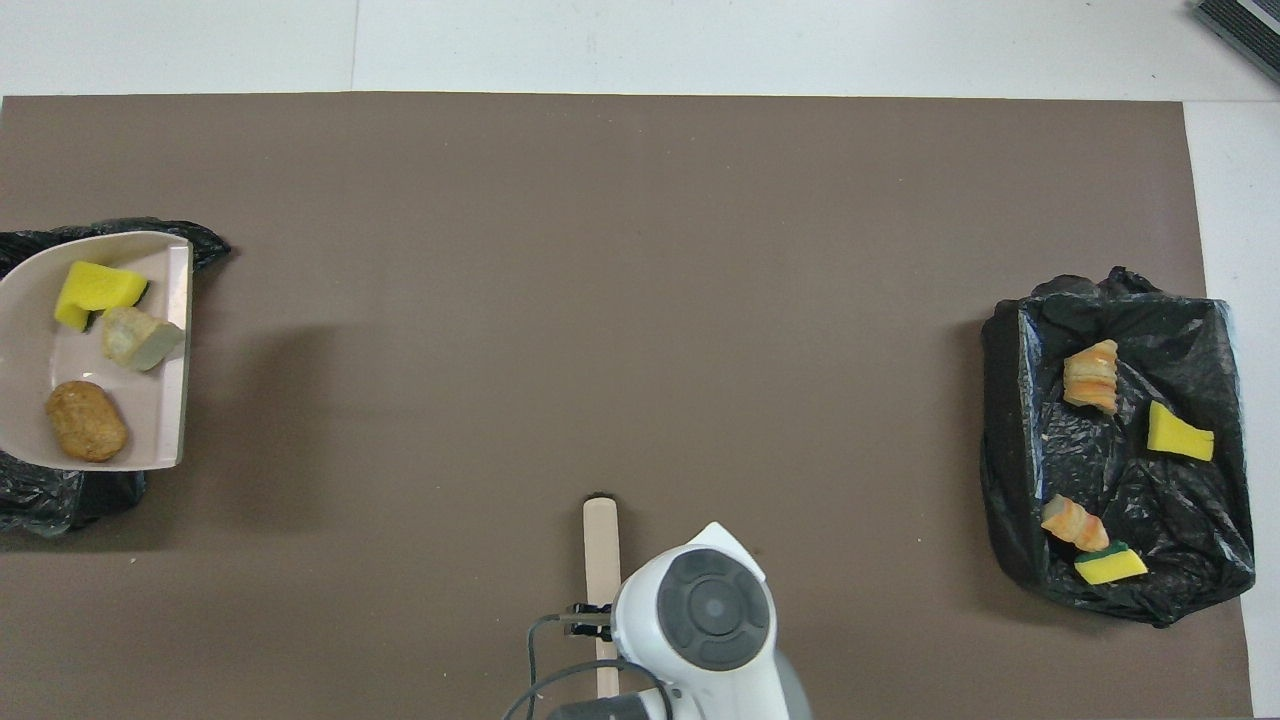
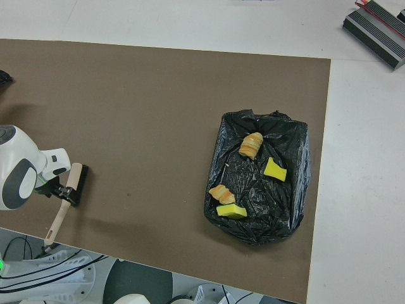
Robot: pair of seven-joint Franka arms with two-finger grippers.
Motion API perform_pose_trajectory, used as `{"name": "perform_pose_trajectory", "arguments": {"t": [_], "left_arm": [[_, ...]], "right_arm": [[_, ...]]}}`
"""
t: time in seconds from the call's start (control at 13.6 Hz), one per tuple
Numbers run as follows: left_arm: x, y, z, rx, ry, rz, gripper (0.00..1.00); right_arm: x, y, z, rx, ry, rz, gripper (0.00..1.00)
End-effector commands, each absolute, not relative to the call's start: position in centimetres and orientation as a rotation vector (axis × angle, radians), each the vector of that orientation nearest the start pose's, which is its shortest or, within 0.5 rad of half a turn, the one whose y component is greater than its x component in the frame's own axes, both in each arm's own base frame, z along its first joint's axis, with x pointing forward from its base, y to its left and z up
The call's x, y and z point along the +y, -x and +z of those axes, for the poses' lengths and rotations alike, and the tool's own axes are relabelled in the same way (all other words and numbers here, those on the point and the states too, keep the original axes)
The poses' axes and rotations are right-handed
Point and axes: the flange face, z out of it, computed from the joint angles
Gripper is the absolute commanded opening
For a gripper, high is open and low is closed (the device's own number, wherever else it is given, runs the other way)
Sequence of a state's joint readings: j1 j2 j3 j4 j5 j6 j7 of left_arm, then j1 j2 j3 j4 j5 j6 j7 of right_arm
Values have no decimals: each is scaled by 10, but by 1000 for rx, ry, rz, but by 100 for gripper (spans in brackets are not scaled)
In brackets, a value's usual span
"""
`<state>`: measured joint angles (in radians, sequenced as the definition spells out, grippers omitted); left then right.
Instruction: Sweep and dump trash in bin
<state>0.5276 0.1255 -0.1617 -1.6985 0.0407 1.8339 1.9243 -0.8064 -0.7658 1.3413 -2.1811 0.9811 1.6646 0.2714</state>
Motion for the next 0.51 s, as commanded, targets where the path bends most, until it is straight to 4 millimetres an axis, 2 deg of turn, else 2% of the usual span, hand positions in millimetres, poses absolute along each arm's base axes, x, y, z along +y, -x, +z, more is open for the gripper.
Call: {"name": "perform_pose_trajectory", "arguments": {"t": [0.0,0.22,0.29,0.44], "left_arm": [[267,-553,523,2163,2163,33,0],[306,-541,530,2068,2151,57,0],[314,-540,533,2042,2135,65,0],[326,-548,540,2011,2098,82,0]], "right_arm": [[308,-375,439,300,2897,384,100],[255,-400,481,439,2825,371,100],[234,-407,498,465,2796,349,100],[208,-416,523,388,2853,257,100]]}}
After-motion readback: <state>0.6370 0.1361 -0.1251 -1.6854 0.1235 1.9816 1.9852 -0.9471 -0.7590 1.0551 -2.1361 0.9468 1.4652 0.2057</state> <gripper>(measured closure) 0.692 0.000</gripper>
